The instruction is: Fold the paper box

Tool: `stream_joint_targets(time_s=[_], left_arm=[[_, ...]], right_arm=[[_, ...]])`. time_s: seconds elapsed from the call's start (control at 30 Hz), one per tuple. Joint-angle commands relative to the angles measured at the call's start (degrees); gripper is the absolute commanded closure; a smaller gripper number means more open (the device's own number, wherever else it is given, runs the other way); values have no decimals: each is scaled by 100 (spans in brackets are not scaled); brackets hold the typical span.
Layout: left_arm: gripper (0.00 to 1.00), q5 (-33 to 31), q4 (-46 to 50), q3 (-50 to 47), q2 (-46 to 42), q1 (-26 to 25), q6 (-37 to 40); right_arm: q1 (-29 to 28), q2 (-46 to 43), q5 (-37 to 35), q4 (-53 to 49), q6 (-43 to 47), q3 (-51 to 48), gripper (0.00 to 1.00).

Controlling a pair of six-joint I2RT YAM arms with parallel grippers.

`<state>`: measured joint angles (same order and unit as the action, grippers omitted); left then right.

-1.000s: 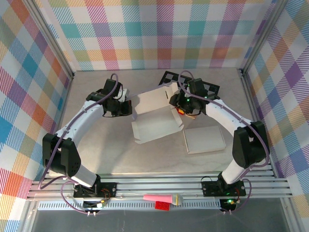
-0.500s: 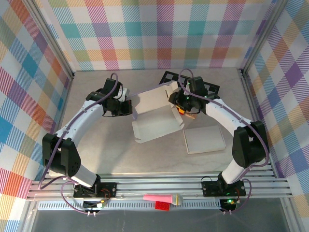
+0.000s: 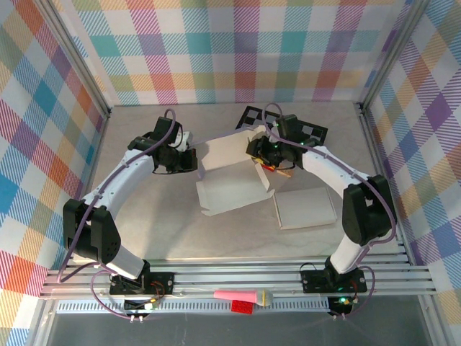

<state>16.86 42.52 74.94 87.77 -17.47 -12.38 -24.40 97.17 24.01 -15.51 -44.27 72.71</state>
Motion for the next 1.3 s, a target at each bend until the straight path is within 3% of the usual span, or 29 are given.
stream_joint_targets(time_s=[0.0,0.27,0.43,0.6,0.8,1.0,1.27], left_arm=[[100,169,-44,111,4,51,-72],[100,226,167,285,-23,159,182],[100,1100,202,397,-14,531,402],[100,2168,143,505,179,784,561],[100,3093,157,652,515,948,695],[100,3469,148,694,715,978,659],[100,3518,134,636,766,983,634]], right_arm=[[-87,24,288,-153,171,302,60],[1,-316,228,-1225,1257,1158,54],[496,-836,507,-1480,1715,1547,47],[1382,-1045,1201,-727,1275,1476,45],[2017,-331,2752,243,794,1641,49],[1994,65,3895,1232,433,1519,52],[1723,204,4290,1224,606,1475,55]])
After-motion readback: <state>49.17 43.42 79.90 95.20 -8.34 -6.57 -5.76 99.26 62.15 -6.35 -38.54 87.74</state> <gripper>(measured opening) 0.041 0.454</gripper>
